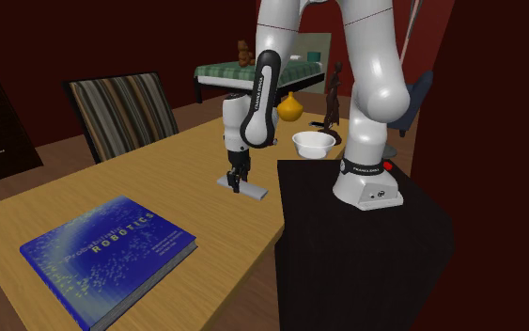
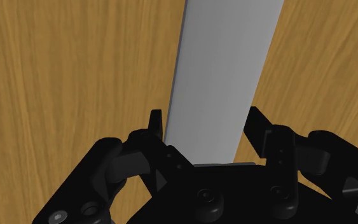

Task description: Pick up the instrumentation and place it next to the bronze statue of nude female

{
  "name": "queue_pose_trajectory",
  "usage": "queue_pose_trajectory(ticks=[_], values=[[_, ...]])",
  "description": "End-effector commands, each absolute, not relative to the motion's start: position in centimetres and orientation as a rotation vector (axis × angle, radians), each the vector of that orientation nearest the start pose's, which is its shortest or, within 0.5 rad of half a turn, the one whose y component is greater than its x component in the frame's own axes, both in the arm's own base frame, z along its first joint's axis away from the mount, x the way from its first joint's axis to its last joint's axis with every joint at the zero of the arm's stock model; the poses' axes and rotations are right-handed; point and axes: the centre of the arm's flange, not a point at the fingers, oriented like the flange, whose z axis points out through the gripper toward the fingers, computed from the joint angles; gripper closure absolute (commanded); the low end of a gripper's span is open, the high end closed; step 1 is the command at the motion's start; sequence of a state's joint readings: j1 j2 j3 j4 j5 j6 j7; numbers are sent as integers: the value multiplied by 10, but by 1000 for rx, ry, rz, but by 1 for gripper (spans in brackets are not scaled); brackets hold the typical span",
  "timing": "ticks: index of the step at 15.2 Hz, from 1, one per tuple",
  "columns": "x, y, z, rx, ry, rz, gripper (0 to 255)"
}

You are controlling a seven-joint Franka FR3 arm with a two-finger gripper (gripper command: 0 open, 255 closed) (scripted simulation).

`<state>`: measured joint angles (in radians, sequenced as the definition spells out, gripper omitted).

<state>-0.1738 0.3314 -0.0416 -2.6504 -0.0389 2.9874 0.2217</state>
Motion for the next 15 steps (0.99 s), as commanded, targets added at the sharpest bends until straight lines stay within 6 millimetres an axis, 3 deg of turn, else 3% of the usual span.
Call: queue_pose_trajectory(ticks=[1, 15], values=[[402, -87, 132, -3100, 621, -8, 255], [402, -87, 206, -3100, 621, -8, 255]])
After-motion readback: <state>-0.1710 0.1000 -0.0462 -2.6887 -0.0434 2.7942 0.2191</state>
